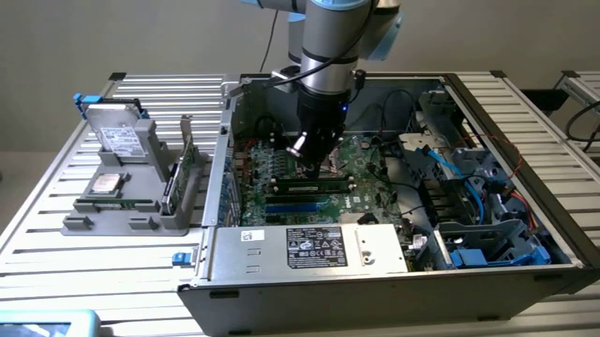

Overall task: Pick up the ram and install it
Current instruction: 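Press down the ram until it locks into place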

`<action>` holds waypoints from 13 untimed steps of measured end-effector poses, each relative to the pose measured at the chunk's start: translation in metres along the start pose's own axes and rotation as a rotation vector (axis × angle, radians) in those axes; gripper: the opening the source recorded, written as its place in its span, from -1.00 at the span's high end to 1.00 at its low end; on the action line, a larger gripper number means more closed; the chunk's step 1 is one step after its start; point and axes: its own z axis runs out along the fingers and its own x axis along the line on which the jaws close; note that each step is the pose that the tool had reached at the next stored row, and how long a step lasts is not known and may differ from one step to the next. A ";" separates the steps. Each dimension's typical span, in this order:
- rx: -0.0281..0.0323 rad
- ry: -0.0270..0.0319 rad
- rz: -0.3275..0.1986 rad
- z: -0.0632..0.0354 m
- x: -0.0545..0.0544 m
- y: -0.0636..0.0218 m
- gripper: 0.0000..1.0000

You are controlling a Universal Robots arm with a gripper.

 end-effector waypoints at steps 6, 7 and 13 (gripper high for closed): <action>-0.0046 -0.0008 0.065 -0.0006 0.000 0.0000 0.79; -0.0042 -0.0013 0.073 -0.0008 0.000 0.0000 0.79; 0.0061 -0.0119 0.121 -0.0014 0.000 0.0000 0.79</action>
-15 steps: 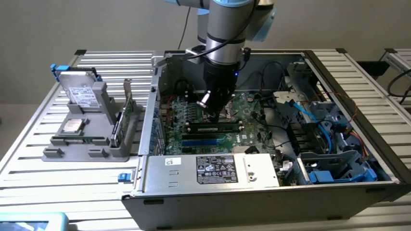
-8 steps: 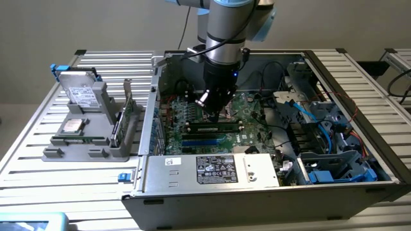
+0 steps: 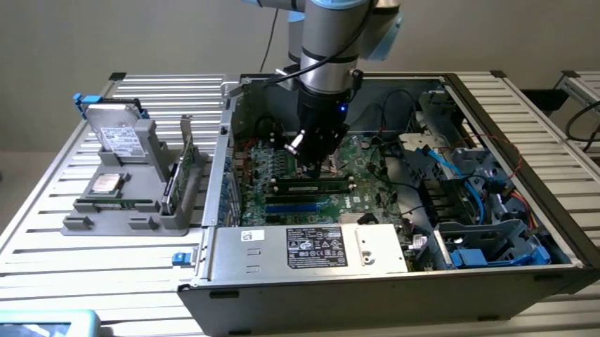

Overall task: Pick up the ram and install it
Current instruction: 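Press down the ram until it locks into place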

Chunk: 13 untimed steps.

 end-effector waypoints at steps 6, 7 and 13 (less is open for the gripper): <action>0.0086 -0.0092 0.051 -0.0007 0.000 0.0000 0.79; 0.0099 -0.0106 0.059 -0.0008 0.000 0.0000 0.79; 0.0174 -0.0186 0.111 -0.0014 0.000 -0.0001 0.79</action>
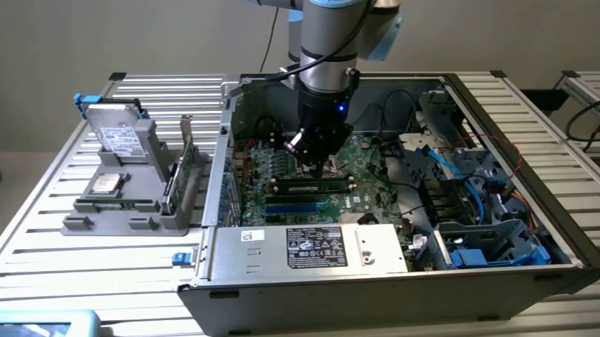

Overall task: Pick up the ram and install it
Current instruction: 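Press down the ram until it locks into place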

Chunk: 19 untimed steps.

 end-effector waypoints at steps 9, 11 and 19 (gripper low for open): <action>0.0086 -0.0018 0.082 -0.0004 0.000 0.0000 0.79; 0.0117 0.0010 0.102 -0.0004 0.000 0.0000 0.79; 0.0287 0.0072 0.170 -0.0004 0.000 0.0000 0.79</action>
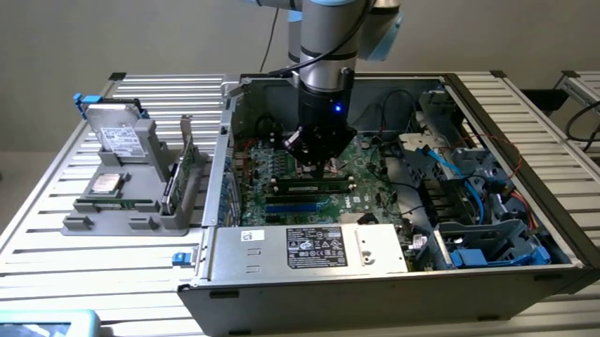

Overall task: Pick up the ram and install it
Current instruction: 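Press down the ram until it locks into place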

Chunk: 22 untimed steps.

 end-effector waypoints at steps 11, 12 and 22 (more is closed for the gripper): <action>0.0203 0.0041 0.095 0.0000 0.000 0.0000 0.79; 0.0211 0.0041 0.104 0.0000 0.000 0.0000 0.79; 0.0217 0.0039 0.205 0.0000 0.000 0.0001 0.79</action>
